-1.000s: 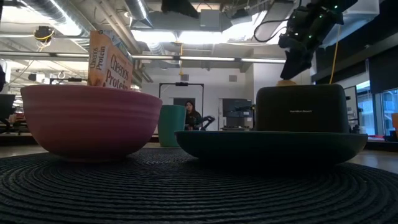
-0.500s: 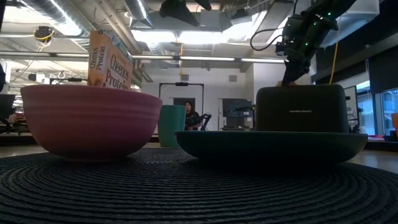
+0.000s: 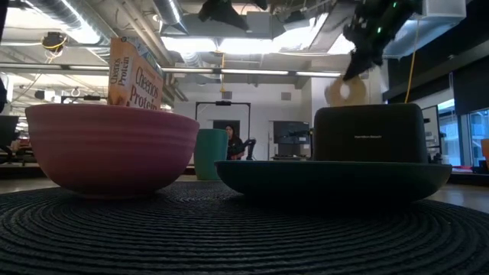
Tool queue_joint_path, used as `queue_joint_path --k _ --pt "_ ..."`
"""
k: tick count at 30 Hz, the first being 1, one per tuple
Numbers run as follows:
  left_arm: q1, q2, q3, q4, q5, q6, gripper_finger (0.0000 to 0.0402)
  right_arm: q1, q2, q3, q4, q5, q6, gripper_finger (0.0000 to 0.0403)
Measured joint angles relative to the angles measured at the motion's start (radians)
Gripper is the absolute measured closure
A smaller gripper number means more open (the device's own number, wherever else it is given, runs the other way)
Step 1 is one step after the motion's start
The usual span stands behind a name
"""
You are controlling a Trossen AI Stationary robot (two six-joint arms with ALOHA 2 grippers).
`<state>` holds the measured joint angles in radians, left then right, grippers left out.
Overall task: Arrange a breakfast setting
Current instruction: Put the toasted bread from the bread toaster on the dark green plate
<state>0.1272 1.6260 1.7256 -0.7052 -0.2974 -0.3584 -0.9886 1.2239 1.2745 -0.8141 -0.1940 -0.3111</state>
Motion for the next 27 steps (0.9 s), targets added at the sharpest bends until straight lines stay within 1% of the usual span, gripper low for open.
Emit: queue_joint_path --k 2,4,6,10,12,13,14,19,21,24,27 --pt "0.0 0.001 0.0 0.022 0.0 0.0 0.0086 0.0 -0.02 0.042 -0.017 -0.009 0.012 0.0396" --pt "-0.001 0.001 0.0 0.059 -0.001 -0.001 0.0086 -0.001 -0.036 0.083 -0.029 -0.07 0.048 0.0399" --pt "-0.001 0.001 0.0 0.089 -0.01 -0.006 0.0089 -0.001 -0.054 0.11 -0.015 -0.177 0.107 0.0398" --pt "0.005 0.017 0.0 0.17 -0.017 -0.002 0.0113 0.0 -0.084 0.118 0.082 -0.463 0.246 0.04" --pt "0.015 0.02 0.0 0.221 0.019 -0.021 0.0129 0.003 -0.089 0.118 0.124 -0.583 0.319 0.04" --pt "0.022 0.02 0.0 0.254 0.039 -0.035 0.0138 0.014 -0.09 0.118 0.14 -0.62 0.35 0.04" --pt "0.029 0.02 0.0 0.288 0.056 -0.05 0.0145 0.032 -0.09 0.118 0.151 -0.641 0.378 0.04" --pt "0.061 0.018 0.0 0.413 0.094 -0.06 0.0173 0.141 -0.089 0.118 0.194 -0.656 0.449 0.0401" --pt "0.074 0.018 0.0 0.449 0.164 -0.061 0.0177 0.189 -0.09 0.118 0.224 -0.652 0.473 0.0401" --pt "0.084 0.023 0.0 0.464 0.277 -0.055 0.0179 0.256 -0.09 0.118 0.283 -0.601 0.522 0.0401" --pt "0.084 0.032 0.0 0.46 0.322 -0.059 0.0179 0.299 -0.09 0.118 0.334 -0.573 0.551 0.0401"
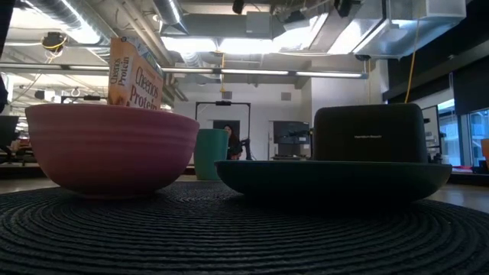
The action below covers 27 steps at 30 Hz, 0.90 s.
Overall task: Arrange a breakfast setting
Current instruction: Put the toasted bread from the bread toaster on the dark green plate
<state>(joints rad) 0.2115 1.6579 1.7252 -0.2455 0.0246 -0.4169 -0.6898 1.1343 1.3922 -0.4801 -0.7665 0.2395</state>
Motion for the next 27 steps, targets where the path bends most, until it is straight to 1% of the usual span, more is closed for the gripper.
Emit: queue_joint_path --k 2,4,7,10,13,17,19,20,24,27 --pt "0.0 0.0 0.0 0.011 0.02 0.0 0.0179 0.018 0.0 0.0 0.019 0.014 0.008 0.0401" --pt "-0.001 -0.004 0.001 0.019 0.019 0.0 0.0179 0.034 0.003 0.0 0.02 0.027 0.011 0.0401" --pt "0.0 -0.003 0.0 0.015 -0.025 0.0 0.018 0.057 0.008 -0.001 0.018 0.033 0.011 0.0401" --pt "0.0 -0.002 0.0 0.013 -0.041 0.0 0.0198 0.057 0.008 -0.001 0.018 0.032 0.011 0.0401" --pt "-0.001 -0.002 0.0 0.005 -0.041 -0.001 0.0238 0.057 0.008 -0.001 0.016 0.022 0.011 0.04" --pt "0.0 -0.002 0.0 -0.012 -0.02 -0.001 0.0321 0.057 0.009 -0.001 0.012 -0.015 0.018 0.0385" --pt "0.0 -0.002 0.0 -0.014 -0.001 -0.001 0.037 0.057 0.009 -0.001 0.012 -0.038 0.019 0.0366" --pt "0.0 -0.002 0.0 -0.015 0.001 -0.002 0.0383 0.057 0.009 -0.001 0.012 -0.042 0.019 0.0353" --pt "0.0 -0.002 0.0 -0.021 0.005 -0.019 0.0391 0.057 0.008 -0.001 0.013 -0.065 0.019 0.0281" --pt "-0.004 -0.002 0.0 -0.086 0.016 -0.026 0.0395 0.055 0.004 -0.001 0.018 -0.064 0.044 0.0222"
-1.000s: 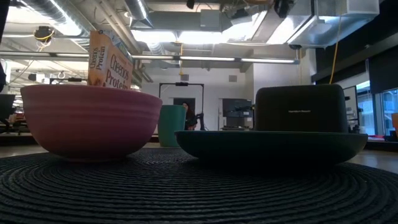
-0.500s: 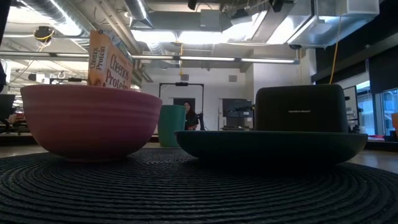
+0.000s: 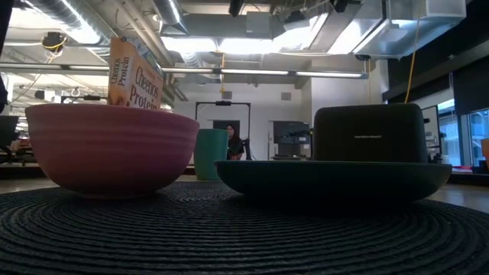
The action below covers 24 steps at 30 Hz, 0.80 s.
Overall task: Arrange a breakfast setting
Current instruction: Put the toasted bread from the bread toaster on the dark green plate
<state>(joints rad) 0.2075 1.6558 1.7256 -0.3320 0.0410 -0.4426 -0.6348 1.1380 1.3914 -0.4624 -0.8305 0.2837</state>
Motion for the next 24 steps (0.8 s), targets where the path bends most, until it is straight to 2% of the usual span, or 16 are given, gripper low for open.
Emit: queue_joint_path --k 2,4,6,9,15,24 --pt "-0.004 0.0 0.0 -0.086 0.035 0.0 0.0396 -0.001 -0.012 0.0 0.0 0.032 0.011 0.0189" --pt "-0.006 0.0 0.0 -0.195 0.117 -0.003 0.0396 -0.001 -0.036 0.0 -0.002 0.11 0.021 0.0165" --pt "-0.024 0.017 0.0 -0.312 0.182 -0.02 0.0396 -0.001 -0.062 0.0 -0.002 0.192 0.013 0.015" --pt "-0.07 0.069 -0.02 -0.436 0.232 -0.028 0.0397 -0.001 -0.087 0.0 -0.002 0.236 -0.021 0.0143" --pt "-0.166 0.21 -0.025 -0.451 0.254 -0.047 0.0397 -0.001 -0.09 0.0 -0.044 0.236 -0.027 0.0155" --pt "-0.212 0.382 -0.025 -0.441 0.268 -0.065 0.0397 0.0 -0.088 0.0 -0.126 0.236 -0.053 0.0166"
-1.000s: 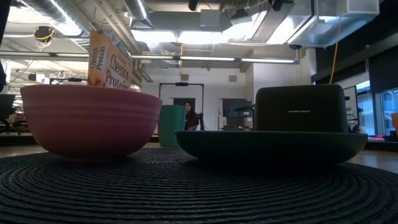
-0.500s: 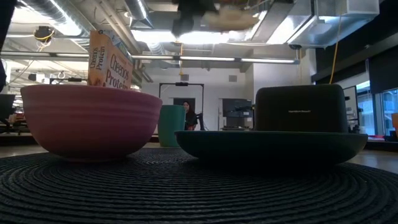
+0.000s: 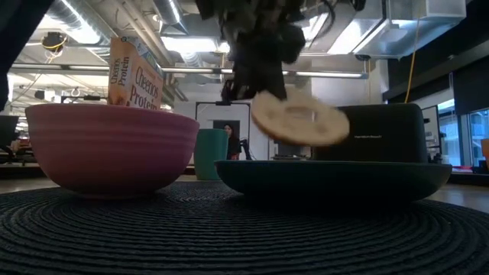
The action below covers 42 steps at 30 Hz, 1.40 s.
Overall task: Arrange a breakfast setting
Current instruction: Put the toasted bread from the bread toaster on the dark green plate, then put the apple on the dark green plate beside the toasted bread
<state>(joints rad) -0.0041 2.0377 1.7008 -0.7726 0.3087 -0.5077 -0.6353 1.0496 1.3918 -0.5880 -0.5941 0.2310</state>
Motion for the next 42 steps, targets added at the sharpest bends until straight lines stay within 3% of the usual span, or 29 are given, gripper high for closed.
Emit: queue_joint_path --k 16,25,29,34,39,42 --pt "-0.04 0.102 0.0 0.01 0.01 -0.002 0.0368 0.0 -0.004 0.0 -0.069 -0.023 -0.004 0.0166" --pt "-0.038 0.087 0.001 -0.007 -0.009 -0.008 0.0285 0.001 -0.007 0.0 -0.147 0.176 0.004 0.0166" --pt "-0.033 0.055 0.02 -0.085 -0.015 -0.008 0.0259 0.001 -0.008 0.0 -0.156 0.201 -0.003 0.0166" --pt "-0.021 -0.047 0.078 -0.136 -0.135 0.042 0.0253 0.001 -0.015 0.0 -0.187 0.31 -0.003 0.0166" --pt "-0.013 -0.164 0.164 -0.121 -0.338 0.175 0.0253 0.001 -0.01 0.0 -0.357 0.447 -0.015 0.0166" --pt "-0.009 -0.222 0.204 -0.069 -0.409 0.285 0.0253 0.002 -0.004 0.0 -0.471 0.496 -0.015 0.0166"
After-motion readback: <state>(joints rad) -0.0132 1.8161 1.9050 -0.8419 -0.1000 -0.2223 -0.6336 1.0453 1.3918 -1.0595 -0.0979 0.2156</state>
